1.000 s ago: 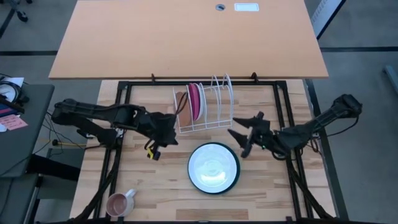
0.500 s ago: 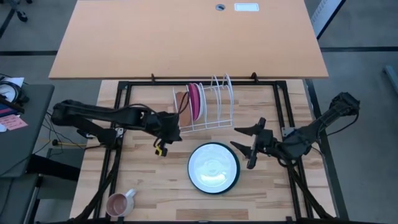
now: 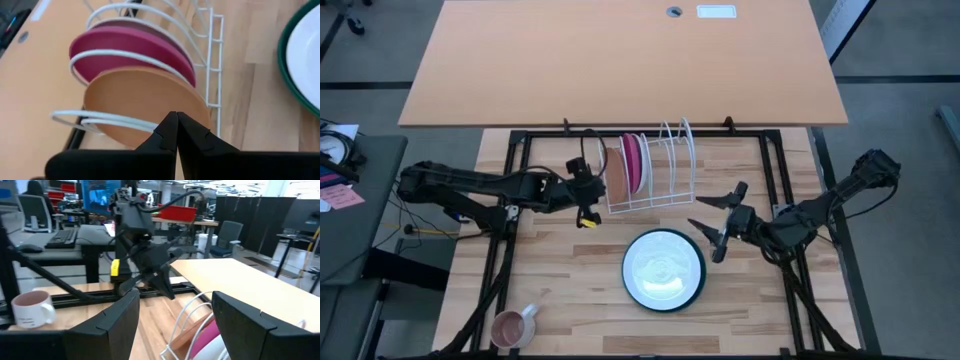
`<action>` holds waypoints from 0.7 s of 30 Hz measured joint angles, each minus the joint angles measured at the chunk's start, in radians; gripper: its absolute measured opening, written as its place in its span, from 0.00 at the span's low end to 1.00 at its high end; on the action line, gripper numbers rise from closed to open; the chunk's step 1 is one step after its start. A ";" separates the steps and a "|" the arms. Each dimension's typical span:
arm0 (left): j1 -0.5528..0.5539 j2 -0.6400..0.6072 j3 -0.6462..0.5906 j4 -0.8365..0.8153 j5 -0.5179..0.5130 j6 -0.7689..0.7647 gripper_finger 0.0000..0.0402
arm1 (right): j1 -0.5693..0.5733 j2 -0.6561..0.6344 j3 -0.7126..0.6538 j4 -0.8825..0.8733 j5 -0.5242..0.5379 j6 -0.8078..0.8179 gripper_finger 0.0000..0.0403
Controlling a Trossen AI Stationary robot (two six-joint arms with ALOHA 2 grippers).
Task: Sort dishes
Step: Adjust the dish rack
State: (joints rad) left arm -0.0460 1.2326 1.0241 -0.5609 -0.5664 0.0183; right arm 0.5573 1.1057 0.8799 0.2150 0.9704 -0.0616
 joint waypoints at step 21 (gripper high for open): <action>0.061 0.013 0.000 0.010 -0.032 -0.214 0.06 | -0.014 0.000 0.000 -0.006 0.000 0.040 0.63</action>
State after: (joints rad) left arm 0.0147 1.2453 1.0237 -0.5505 -0.5982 -0.1958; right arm 0.5434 1.1057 0.8799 0.2087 0.9703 -0.0214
